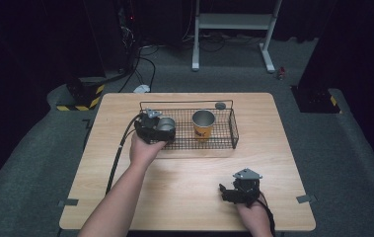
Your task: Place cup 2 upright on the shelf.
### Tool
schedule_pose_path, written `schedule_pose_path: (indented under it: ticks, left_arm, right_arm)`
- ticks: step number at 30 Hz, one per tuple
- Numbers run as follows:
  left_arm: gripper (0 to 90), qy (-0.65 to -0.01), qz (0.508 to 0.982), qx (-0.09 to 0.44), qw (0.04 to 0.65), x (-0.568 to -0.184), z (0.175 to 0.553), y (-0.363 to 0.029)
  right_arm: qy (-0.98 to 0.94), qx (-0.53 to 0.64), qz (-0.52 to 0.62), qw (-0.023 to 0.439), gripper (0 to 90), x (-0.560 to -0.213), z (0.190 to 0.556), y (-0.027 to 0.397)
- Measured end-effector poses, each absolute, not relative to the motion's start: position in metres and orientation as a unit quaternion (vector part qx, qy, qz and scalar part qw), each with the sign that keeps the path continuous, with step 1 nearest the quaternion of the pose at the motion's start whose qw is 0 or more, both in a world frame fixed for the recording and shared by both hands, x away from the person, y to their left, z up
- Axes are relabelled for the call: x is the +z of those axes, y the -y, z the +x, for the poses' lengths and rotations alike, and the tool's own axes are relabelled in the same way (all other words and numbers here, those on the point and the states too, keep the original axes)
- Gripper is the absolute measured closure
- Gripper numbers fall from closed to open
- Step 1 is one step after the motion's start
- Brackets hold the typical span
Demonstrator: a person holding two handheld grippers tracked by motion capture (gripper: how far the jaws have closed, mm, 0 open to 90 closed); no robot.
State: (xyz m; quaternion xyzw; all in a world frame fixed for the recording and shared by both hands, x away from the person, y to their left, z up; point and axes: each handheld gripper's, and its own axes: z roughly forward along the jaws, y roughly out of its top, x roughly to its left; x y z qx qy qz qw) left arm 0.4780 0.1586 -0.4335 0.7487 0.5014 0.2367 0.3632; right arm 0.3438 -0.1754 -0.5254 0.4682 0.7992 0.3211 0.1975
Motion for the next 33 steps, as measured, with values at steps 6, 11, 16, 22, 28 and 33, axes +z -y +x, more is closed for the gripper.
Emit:
schedule_pose_path:
  ticks: [6, 11, 16, 22, 28, 33]
  left_arm:
    - [1.3, -0.502, 0.745, 0.23, 0.373, -0.434, 0.47, -0.166]
    - [1.8, -0.501, 0.744, 0.228, 0.378, -0.434, 0.463, -0.173]
    - [2.5, -0.501, 0.744, 0.22, 0.384, -0.433, 0.455, -0.179]
    - [3.0, -0.5, 0.742, 0.212, 0.392, -0.431, 0.445, -0.184]
    - [3.2, -0.497, 0.744, 0.214, 0.392, -0.435, 0.434, -0.193]
    - [3.3, -0.498, 0.744, 0.209, 0.393, -0.443, 0.425, -0.203]
  right_arm:
    - [-0.799, 0.321, 0.468, 0.197, 9.8, -0.525, 0.344, 0.175]
    - [-0.799, 0.321, 0.467, 0.198, 9.8, -0.525, 0.344, 0.175]
    - [-0.799, 0.322, 0.467, 0.198, 9.8, -0.525, 0.344, 0.175]
    - [-0.799, 0.322, 0.467, 0.198, 9.8, -0.525, 0.344, 0.175]
    - [-0.799, 0.322, 0.467, 0.198, 9.8, -0.525, 0.344, 0.175]
    - [-0.799, 0.321, 0.467, 0.198, 9.8, -0.525, 0.344, 0.175]
